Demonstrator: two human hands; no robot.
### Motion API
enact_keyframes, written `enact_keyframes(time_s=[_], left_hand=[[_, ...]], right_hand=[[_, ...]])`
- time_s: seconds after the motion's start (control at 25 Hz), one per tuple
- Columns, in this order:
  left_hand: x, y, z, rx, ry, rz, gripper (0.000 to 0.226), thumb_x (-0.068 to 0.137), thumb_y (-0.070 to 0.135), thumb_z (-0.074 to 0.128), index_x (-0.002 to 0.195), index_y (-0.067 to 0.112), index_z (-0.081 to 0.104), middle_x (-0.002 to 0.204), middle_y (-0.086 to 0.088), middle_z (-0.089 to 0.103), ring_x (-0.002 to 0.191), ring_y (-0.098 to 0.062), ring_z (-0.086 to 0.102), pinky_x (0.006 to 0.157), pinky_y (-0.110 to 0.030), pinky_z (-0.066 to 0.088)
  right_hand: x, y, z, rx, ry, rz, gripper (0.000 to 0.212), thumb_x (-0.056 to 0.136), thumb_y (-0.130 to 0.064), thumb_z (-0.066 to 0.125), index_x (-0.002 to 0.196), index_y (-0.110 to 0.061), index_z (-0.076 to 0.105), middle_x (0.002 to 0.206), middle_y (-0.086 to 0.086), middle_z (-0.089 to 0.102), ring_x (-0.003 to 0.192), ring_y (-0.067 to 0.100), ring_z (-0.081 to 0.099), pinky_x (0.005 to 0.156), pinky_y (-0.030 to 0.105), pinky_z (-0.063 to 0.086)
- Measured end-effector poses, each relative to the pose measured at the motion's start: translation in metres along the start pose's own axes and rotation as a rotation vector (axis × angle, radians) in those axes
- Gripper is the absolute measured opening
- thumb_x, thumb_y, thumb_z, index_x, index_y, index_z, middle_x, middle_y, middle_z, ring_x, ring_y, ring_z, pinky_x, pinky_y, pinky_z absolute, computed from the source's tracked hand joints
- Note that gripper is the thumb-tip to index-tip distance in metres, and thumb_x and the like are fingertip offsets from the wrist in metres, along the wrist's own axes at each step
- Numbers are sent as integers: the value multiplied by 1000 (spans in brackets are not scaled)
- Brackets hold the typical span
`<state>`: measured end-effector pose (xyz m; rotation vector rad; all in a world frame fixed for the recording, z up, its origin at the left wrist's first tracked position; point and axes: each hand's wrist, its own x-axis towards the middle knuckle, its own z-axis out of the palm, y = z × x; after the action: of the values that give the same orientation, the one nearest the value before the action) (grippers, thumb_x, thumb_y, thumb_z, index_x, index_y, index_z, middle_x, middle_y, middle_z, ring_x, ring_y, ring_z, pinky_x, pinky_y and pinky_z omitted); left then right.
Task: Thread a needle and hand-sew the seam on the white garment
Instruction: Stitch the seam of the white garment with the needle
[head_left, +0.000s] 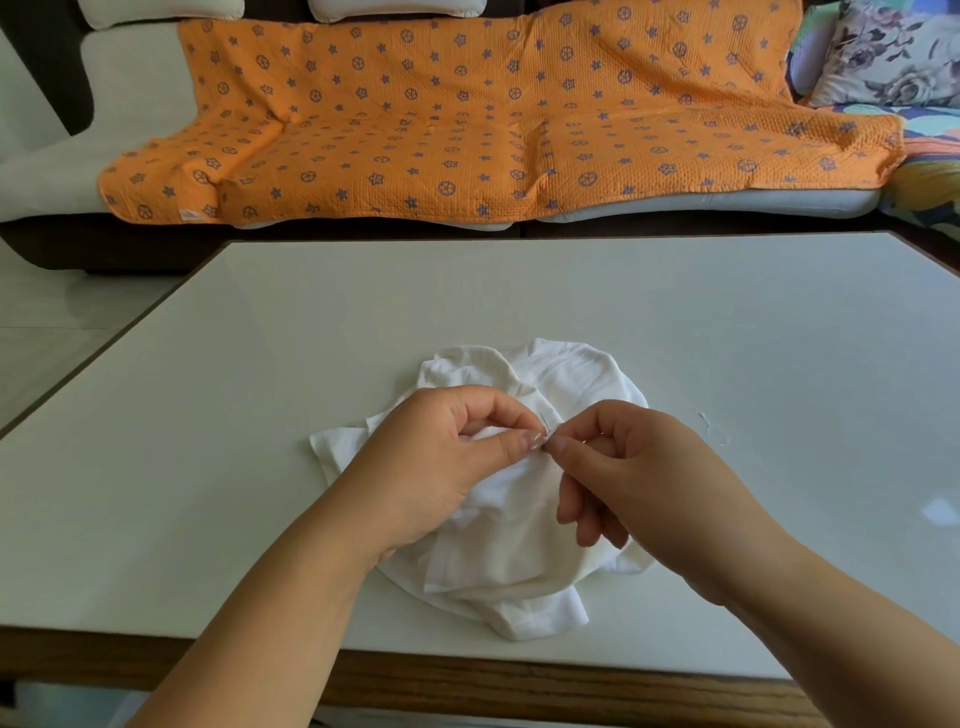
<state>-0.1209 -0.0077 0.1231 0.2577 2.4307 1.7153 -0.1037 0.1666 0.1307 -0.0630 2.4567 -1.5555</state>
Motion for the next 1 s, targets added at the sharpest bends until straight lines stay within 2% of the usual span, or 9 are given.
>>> enact_keyframes(time_s=[0.16, 0.28, 0.44, 0.52, 0.68, 0.8, 0.88, 1.0], left_hand=[[-1, 0, 1, 15, 41, -11, 3, 84, 23, 74, 85, 25, 72, 83, 14, 74, 84, 5, 67, 81, -12, 47], [0, -2, 3, 2, 54, -18, 11, 82, 17, 76, 85, 25, 70, 82, 11, 75, 81, 3, 67, 80, -16, 48], [-1, -2, 7, 138, 96, 70, 18, 85, 13, 73, 79, 26, 62, 82, 13, 74, 81, 0, 67, 80, -19, 50], [-4, -1, 9, 239, 117, 125, 21, 87, 13, 69, 80, 29, 57, 84, 16, 73, 81, -2, 67, 76, -18, 50], [-6, 1, 12, 306, 118, 179, 23, 86, 15, 70, 80, 30, 54, 78, 21, 70, 74, 2, 65, 67, -10, 46], [-3, -2, 9, 281, 122, 168, 25, 85, 18, 74, 78, 30, 54, 82, 21, 71, 79, 1, 65, 72, -10, 45], [-2, -5, 7, 264, 119, 152, 25, 84, 17, 75, 77, 30, 54, 82, 21, 71, 81, 2, 64, 74, -8, 43], [-2, -6, 7, 242, 100, 143, 26, 84, 16, 75, 78, 31, 54, 83, 20, 72, 84, 6, 64, 75, -5, 39]], right_hand=[[0, 0, -1, 137, 18, -2, 9, 98, -17, 55, 94, -9, 57, 69, 3, 74, 51, 13, 63, 51, 19, 47], [0, 1, 0, 205, 7, -6, 4, 97, -13, 56, 100, -12, 54, 73, 6, 75, 57, 16, 68, 57, 22, 51], [2, 3, 4, 258, -18, -8, 21, 96, -15, 58, 115, -21, 51, 77, 9, 75, 65, 23, 71, 64, 26, 55], [3, 3, 3, 286, -78, -2, 21, 98, -16, 56, 118, -20, 56, 78, 11, 75, 68, 25, 72, 65, 28, 57], [4, 0, -1, 346, -117, 60, 17, 98, -21, 54, 100, -14, 69, 78, 13, 75, 71, 27, 73, 59, 28, 56], [8, 4, -3, 201, 63, 50, 17, 94, -21, 59, 87, -23, 74, 74, 1, 75, 66, 14, 70, 56, 24, 49], [11, 5, -8, 132, 145, 35, 17, 89, -24, 61, 81, -26, 76, 74, -8, 73, 64, 5, 63, 61, 22, 44], [10, 4, -10, 98, 77, 32, 15, 84, -41, 67, 81, -31, 78, 80, -16, 73, 74, -2, 63, 72, 23, 47]])
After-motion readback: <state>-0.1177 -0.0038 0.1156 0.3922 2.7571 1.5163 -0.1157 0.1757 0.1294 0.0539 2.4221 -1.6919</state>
